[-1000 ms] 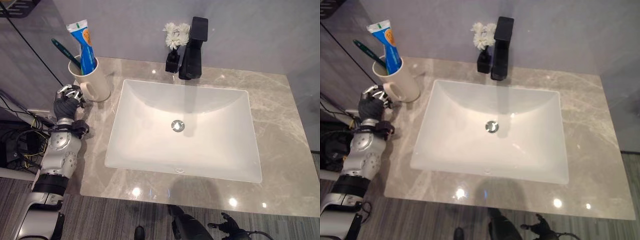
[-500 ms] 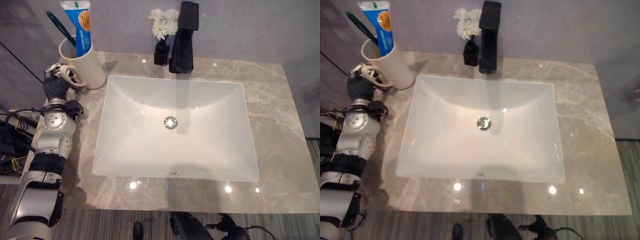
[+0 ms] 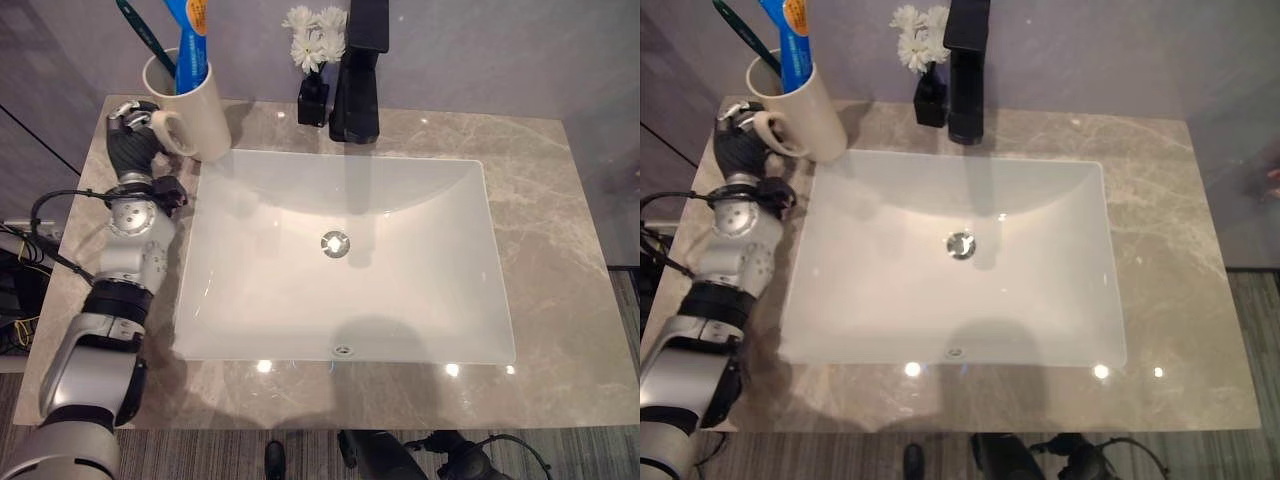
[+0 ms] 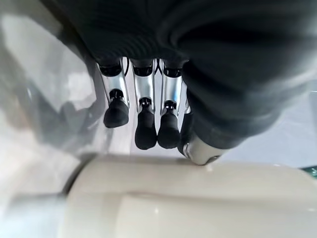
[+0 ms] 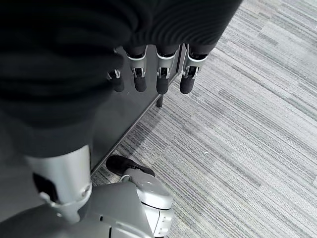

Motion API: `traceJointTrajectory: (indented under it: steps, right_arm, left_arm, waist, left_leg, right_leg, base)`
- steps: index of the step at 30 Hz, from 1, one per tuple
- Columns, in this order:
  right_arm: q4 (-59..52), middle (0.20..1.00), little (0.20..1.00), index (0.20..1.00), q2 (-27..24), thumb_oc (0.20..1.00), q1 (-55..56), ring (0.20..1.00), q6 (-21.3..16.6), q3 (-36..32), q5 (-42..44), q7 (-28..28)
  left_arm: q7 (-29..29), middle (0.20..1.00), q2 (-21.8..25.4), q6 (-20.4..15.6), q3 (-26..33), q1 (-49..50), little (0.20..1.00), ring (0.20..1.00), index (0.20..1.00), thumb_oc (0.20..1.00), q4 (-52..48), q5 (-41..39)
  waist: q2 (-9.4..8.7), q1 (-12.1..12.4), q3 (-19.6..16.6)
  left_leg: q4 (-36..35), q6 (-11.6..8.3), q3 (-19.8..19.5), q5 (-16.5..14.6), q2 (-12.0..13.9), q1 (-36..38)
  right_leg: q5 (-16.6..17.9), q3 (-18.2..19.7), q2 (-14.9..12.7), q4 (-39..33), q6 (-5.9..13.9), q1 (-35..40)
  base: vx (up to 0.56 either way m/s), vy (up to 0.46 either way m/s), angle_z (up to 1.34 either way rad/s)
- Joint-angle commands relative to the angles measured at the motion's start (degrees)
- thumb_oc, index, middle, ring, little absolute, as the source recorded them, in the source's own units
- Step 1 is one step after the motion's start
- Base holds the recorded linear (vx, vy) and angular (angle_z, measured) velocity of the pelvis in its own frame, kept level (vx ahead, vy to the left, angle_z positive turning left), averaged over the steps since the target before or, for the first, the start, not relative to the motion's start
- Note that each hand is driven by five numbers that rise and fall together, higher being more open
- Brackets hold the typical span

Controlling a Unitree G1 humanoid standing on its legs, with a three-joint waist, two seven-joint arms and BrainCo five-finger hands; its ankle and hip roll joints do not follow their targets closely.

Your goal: Put brush and paste in cup on sink, flatten towel.

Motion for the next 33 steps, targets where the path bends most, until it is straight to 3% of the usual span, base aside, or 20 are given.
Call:
traceJointTrajectory:
  steps: [1,9,18,28,33]
  right_arm:
    - [-0.44,1.0,1.0,1.0,-0.76,1.0,-0.46,1.0,-0.43,-2.18,1.49,-1.87]
    - [-0.39,1.0,1.0,1.0,-0.29,1.0,-1.05,1.0,-0.82,-2.26,3.7,-2.49]
    - [1.56,1.0,1.0,1.0,0.08,1.0,-0.69,1.0,-0.91,-2.95,5.42,-2.89]
    - [1.93,1.0,1.0,1.0,-0.16,1.0,0.22,1.0,-1.3,-4.31,6.32,-3.24]
    - [1.47,1.0,1.0,1.0,-0.02,1.0,0.22,1.0,-1.46,-4.67,6.56,-2.87]
  left_arm:
    - [0.97,0.2,-3.16,0.76,-0.37,1.65,0.2,0.2,0.2,0.2,0.33,1.22]
    - [2.44,0.2,-8.78,0.46,-3.46,-4.23,0.2,0.2,0.2,0.2,0.47,4.06]
    - [4.13,0.2,-10.16,0.14,-3.96,-8.56,0.2,0.2,0.2,0.2,4.46,4.19]
    - [6.04,0.2,-11.63,0.23,-1.6,-5.96,0.2,0.2,0.2,0.2,3.17,6.06]
    - [8.95,0.2,-13.05,-0.75,0.9,-3.55,0.2,0.2,0.2,0.2,0.41,9.0]
  waist:
    - [1.22,-1.2,3.54]
    - [0.49,-2.29,4.17]
    - [0.88,-3.19,4.35]
    - [0.79,-3.03,3.52]
    - [-0.15,-2.71,3.19]
  left_leg:
    - [0.17,-1.84,0.5,11.18,-0.31,5.71]
    - [0.17,-2.09,2.08,11.32,-0.65,4.74]
    - [0.17,-2.06,2.76,11.4,-0.63,4.45]
    - [0.17,-2.15,3.22,10.75,-0.19,5.2]
    - [0.17,-1.94,2.85,9.47,-0.22,5.65]
  right_leg:
    - [-4.87,0.79,-1.19,-0.16,4.97,3.3]
    - [-3.76,1.63,-0.55,-0.16,5.32,1.78]
    - [-3.83,2.21,-0.09,-0.16,5.19,1.39]
    - [-4.41,1.55,-0.33,-0.16,5.18,2.18]
    - [-4.43,0.6,-0.93,-0.16,5.32,2.85]
  base:
    - [0.0,0.0,0.0]
    - [-0.02,-0.013,-0.04]
    - [0.0,-0.011,-0.06]
    - [0.0,0.0,0.0]
    - [0.0,0.0,0.0]
